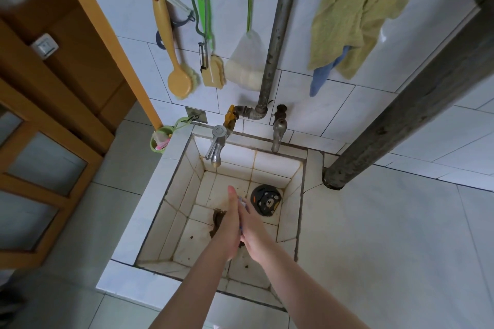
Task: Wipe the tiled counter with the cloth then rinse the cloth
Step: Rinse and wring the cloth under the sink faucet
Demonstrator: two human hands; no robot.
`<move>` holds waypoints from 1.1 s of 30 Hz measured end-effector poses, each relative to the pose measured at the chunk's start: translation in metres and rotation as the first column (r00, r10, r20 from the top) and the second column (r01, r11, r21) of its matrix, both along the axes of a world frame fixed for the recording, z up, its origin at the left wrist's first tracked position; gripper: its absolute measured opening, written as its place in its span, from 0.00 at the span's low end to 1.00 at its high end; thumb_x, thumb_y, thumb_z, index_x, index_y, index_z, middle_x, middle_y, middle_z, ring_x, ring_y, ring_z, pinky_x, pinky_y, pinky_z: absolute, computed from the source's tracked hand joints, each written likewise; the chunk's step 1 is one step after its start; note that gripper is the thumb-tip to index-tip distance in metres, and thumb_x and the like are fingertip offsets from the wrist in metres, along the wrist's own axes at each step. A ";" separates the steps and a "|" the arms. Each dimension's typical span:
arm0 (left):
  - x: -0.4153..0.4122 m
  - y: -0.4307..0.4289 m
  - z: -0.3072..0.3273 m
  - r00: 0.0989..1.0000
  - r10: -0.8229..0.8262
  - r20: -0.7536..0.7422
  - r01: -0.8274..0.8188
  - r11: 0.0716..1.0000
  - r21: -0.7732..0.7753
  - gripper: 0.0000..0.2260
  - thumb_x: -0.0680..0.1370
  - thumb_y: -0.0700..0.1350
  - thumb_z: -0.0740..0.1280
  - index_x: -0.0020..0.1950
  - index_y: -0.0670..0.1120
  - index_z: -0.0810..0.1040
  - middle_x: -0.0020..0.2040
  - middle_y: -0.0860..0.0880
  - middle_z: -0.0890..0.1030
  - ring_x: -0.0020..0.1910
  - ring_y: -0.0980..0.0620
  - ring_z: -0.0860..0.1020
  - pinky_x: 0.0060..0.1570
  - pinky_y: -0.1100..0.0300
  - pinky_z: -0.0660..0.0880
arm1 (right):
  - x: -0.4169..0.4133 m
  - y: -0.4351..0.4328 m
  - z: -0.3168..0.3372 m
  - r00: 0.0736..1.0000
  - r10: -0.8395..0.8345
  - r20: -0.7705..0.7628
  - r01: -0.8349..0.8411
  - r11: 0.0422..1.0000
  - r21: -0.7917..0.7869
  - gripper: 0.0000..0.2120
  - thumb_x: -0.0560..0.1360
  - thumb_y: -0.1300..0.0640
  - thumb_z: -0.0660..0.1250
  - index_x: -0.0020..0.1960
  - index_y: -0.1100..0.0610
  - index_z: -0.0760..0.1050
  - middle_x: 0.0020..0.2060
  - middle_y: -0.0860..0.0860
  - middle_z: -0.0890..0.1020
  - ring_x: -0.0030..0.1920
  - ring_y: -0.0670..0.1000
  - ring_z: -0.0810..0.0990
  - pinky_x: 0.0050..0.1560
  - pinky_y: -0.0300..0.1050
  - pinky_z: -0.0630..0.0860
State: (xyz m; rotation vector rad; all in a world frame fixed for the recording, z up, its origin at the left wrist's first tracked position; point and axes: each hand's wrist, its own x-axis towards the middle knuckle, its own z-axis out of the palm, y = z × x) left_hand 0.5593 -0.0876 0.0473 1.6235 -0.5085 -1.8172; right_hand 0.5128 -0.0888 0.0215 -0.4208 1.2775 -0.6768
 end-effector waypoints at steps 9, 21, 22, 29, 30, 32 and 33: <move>0.039 0.009 -0.027 0.990 0.040 0.134 -0.049 0.996 0.071 0.22 0.80 0.56 0.55 0.70 0.45 0.66 0.71 0.44 0.68 0.67 0.47 0.68 0.63 0.53 0.65 | -0.022 -0.027 -0.012 0.979 -0.125 -0.159 0.144 0.983 0.115 0.05 0.76 0.57 0.65 0.44 0.59 0.74 0.43 0.56 0.77 0.40 0.54 0.79 0.39 0.46 0.79; 0.052 0.016 -0.029 0.964 -0.020 0.265 -0.003 0.996 0.086 0.14 0.81 0.43 0.55 0.64 0.41 0.72 0.55 0.44 0.81 0.58 0.47 0.76 0.60 0.54 0.69 | -0.018 -0.027 -0.016 0.817 0.133 -0.560 -0.212 0.974 -0.078 0.28 0.80 0.40 0.51 0.27 0.55 0.61 0.22 0.48 0.63 0.19 0.46 0.59 0.24 0.39 0.57; 0.053 0.016 -0.030 0.966 -0.012 0.260 -0.014 0.995 0.098 0.13 0.81 0.43 0.55 0.63 0.42 0.72 0.51 0.46 0.82 0.57 0.48 0.76 0.63 0.52 0.69 | -0.017 -0.026 -0.016 0.810 0.140 -0.569 -0.230 0.969 -0.089 0.28 0.80 0.41 0.50 0.26 0.55 0.61 0.21 0.48 0.63 0.18 0.45 0.59 0.24 0.39 0.57; 0.055 0.019 -0.035 0.960 -0.056 0.276 0.022 0.992 0.126 0.11 0.81 0.42 0.56 0.60 0.43 0.72 0.42 0.52 0.82 0.54 0.50 0.77 0.63 0.51 0.68 | -0.016 -0.025 -0.018 0.669 0.223 -0.709 -0.450 0.880 -0.148 0.20 0.82 0.48 0.49 0.31 0.48 0.60 0.23 0.49 0.65 0.19 0.43 0.62 0.29 0.43 0.67; 0.054 0.018 -0.033 0.965 -0.038 0.258 0.005 0.992 0.127 0.11 0.81 0.43 0.55 0.61 0.44 0.71 0.43 0.50 0.82 0.53 0.51 0.77 0.63 0.51 0.68 | -0.016 -0.024 -0.020 0.669 0.224 -0.709 -0.459 0.874 -0.158 0.22 0.82 0.48 0.48 0.30 0.51 0.61 0.22 0.49 0.64 0.17 0.44 0.60 0.26 0.41 0.65; 0.052 0.016 -0.032 0.967 -0.054 0.248 0.024 0.992 0.121 0.13 0.81 0.42 0.56 0.63 0.43 0.70 0.52 0.46 0.82 0.52 0.51 0.78 0.54 0.55 0.71 | -0.014 -0.023 -0.024 0.669 0.214 -0.712 -0.455 0.875 -0.165 0.25 0.82 0.47 0.48 0.28 0.53 0.61 0.21 0.49 0.62 0.15 0.44 0.58 0.25 0.40 0.61; 0.052 0.016 -0.030 0.977 -0.046 0.209 0.020 0.992 0.127 0.13 0.81 0.42 0.56 0.64 0.42 0.70 0.56 0.43 0.80 0.53 0.49 0.78 0.50 0.56 0.73 | -0.013 -0.021 -0.023 0.685 0.196 -0.702 -0.436 0.882 -0.179 0.26 0.82 0.47 0.48 0.27 0.53 0.61 0.20 0.49 0.62 0.15 0.44 0.57 0.25 0.40 0.60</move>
